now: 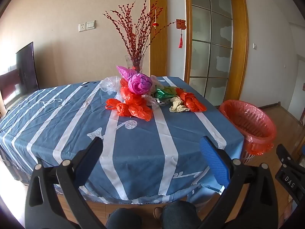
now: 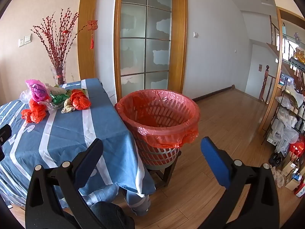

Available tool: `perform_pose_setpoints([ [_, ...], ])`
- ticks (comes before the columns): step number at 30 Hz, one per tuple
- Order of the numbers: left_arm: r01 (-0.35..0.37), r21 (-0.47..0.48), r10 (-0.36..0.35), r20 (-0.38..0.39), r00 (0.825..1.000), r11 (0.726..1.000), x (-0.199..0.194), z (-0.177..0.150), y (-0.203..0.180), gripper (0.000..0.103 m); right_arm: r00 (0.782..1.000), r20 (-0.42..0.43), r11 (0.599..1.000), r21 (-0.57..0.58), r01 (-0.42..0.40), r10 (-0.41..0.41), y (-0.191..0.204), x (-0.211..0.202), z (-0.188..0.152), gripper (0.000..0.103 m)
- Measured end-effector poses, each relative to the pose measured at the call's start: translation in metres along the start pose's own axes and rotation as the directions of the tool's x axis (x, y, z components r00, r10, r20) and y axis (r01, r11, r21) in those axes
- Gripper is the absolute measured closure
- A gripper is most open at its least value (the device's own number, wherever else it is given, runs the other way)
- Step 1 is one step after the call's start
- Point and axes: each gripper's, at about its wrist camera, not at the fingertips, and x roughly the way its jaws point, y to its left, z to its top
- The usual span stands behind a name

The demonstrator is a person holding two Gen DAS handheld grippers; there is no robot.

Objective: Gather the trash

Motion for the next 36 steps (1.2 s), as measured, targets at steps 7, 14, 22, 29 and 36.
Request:
perform_pose_setpoints([
  [7, 0.001, 0.001, -0.001, 0.000, 1.000, 1.000, -0.0004, 0.0001, -0.0001, 0.004, 1.000, -0.002, 1.000, 0.002, -0.001, 0.001, -0.0004, 0.0004, -0.0006, 0.002],
  [14, 0.000, -0.002, 0.000, -0.003, 1.000, 1.000, -0.0005, 0.0002, 0.0004, 0.004, 1.000, -0.002, 1.000, 0.002, -0.001, 0.001, -0.0006, 0.0005, -0.0013, 0.002],
  [22, 0.001, 0.001, -0.001, 0.000, 1.000, 1.000, -0.0015, 0.0004, -0.0002, 0.004, 1.000, -0.004, 1.000, 0.001, -0.002, 0.002, 0.0024, 0.0005, 0.0020, 0.002],
  [29, 0.001, 0.001, -0.001, -0.003, 1.000, 1.000, -0.0003, 0.0000, -0.0003, 0.004, 1.000, -0.003, 1.000, 0.000, -0.002, 0.002, -0.0004, 0.0011, -0.0028, 0.002],
  [36, 0.000, 0.001, 0.000, -0.001, 1.000, 1.000, -0.0013, 0.0001, -0.0005, 0.004, 1.000, -0.005, 1.000, 0.000, -0.003, 0.003, -0.0009, 0.0011, -0.0031, 0.002],
])
